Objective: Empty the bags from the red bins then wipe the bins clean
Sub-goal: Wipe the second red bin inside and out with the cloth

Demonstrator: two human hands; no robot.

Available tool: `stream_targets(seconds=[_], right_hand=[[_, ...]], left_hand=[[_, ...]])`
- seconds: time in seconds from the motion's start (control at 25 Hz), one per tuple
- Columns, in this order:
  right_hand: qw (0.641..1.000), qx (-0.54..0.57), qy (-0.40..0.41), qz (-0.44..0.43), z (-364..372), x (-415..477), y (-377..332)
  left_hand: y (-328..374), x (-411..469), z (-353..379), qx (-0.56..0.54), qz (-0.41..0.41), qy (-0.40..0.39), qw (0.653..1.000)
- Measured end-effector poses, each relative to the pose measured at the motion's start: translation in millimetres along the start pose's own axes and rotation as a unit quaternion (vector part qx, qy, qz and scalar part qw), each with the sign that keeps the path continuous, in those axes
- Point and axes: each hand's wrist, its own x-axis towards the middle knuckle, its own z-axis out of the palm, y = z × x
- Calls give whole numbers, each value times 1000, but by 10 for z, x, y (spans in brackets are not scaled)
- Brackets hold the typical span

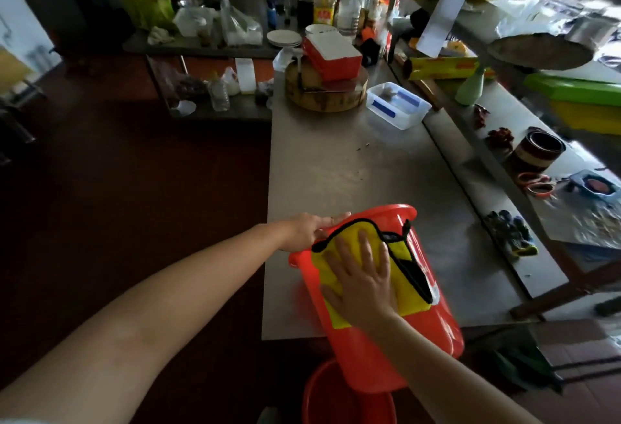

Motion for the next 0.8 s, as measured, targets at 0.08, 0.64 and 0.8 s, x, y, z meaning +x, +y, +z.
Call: stream_targets(seconds=[0.08, 0.64, 0.8], right_hand=[[999, -12, 11, -29, 35, 40, 44], [881, 388, -26, 271, 137, 55, 1321], [919, 292, -34, 262, 40, -21, 1075]], left_hand=[[-121, -28, 37, -3, 10, 27, 1000], [-291, -274, 214, -31, 10, 97, 995], [-250, -282, 219, -16, 10, 107, 994]])
